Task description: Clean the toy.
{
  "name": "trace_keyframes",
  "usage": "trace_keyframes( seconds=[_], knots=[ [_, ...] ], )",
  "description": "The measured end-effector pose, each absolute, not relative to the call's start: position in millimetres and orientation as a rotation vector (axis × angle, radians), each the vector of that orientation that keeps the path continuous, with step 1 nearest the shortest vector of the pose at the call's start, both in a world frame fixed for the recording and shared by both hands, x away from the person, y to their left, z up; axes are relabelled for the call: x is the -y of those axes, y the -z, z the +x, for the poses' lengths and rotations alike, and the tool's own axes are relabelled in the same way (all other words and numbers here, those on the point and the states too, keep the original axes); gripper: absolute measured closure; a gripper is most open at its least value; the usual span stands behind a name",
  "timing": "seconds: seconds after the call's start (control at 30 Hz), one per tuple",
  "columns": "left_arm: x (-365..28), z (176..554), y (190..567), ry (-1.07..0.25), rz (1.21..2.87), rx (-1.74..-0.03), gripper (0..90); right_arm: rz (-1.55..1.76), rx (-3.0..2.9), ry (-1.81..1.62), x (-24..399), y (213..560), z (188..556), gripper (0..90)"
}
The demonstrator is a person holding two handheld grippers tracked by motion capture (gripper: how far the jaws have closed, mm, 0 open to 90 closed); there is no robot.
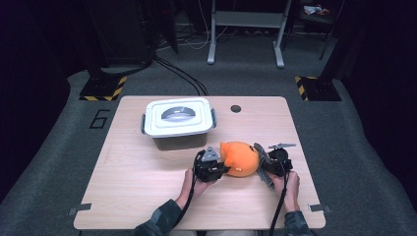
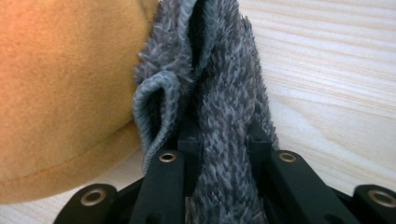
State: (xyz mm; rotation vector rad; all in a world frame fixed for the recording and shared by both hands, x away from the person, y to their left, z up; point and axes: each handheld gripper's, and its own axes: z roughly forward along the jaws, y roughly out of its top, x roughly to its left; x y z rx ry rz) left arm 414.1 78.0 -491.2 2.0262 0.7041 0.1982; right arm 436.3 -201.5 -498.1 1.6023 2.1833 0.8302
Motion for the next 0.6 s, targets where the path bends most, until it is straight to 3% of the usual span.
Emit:
trace_keyframes(
  seconds=[0.27, 0.4, 0.6],
  knots=[
    [-77.3, 414.2, 493.2, -0.204, 2.020, -0.709, 76.1, 1.591, -2.083, -0.875, 215.9, 470.8, 421.8, 74.8],
    [-76.6, 413.3, 492.7, -0.202, 2.028, -0.702, 76.0, 1.517, -2.032, -0.955, 219.9, 440.5, 407.2, 74.9],
    [-76.5, 413.6, 492.5, -0.205, 2.031, -0.696, 76.0, 1.408, -2.049, -1.049, 201.7, 417.0, 399.4, 74.8]
  ],
)
